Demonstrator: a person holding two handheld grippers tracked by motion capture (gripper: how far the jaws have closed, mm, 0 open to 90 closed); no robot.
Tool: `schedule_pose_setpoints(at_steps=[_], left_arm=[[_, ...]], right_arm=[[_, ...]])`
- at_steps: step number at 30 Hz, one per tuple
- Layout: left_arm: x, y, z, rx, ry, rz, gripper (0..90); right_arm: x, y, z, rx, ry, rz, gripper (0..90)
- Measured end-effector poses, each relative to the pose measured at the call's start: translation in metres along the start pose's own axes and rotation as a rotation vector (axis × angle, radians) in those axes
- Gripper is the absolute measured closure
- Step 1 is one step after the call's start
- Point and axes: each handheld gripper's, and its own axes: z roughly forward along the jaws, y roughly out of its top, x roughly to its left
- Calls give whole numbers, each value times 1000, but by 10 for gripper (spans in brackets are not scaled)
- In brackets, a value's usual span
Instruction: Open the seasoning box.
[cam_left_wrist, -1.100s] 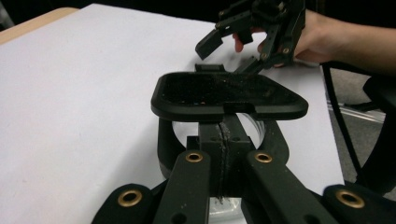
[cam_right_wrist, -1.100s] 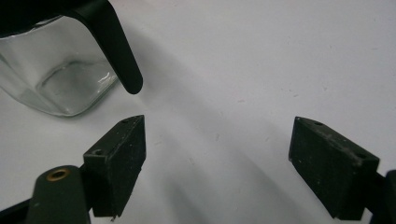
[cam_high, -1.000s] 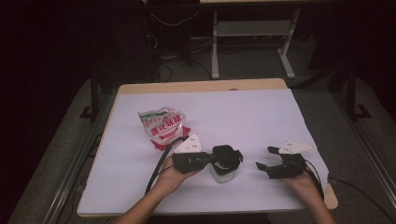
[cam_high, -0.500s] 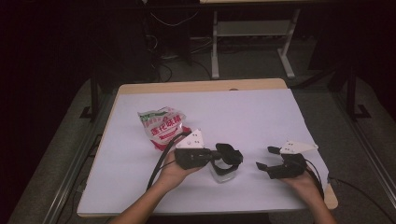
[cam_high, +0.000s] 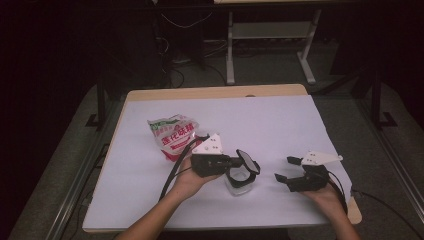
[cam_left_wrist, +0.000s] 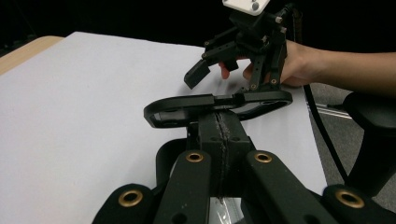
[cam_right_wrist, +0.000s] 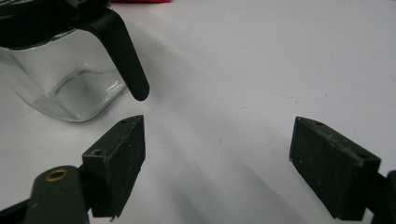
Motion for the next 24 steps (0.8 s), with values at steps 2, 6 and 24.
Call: schedule_pose_setpoints(at_steps=[2, 6, 24], left_arm=[[0, 2, 2, -2, -3, 7, 896], [1, 7, 5, -2, -15, 16, 895], [1, 21, 22, -14, -34, 34, 896]], right_arm=[[0, 0, 0, 2, -1, 0, 180], [0, 0, 0, 1, -2, 1, 179], [0, 0, 0, -4, -1, -3, 179]])
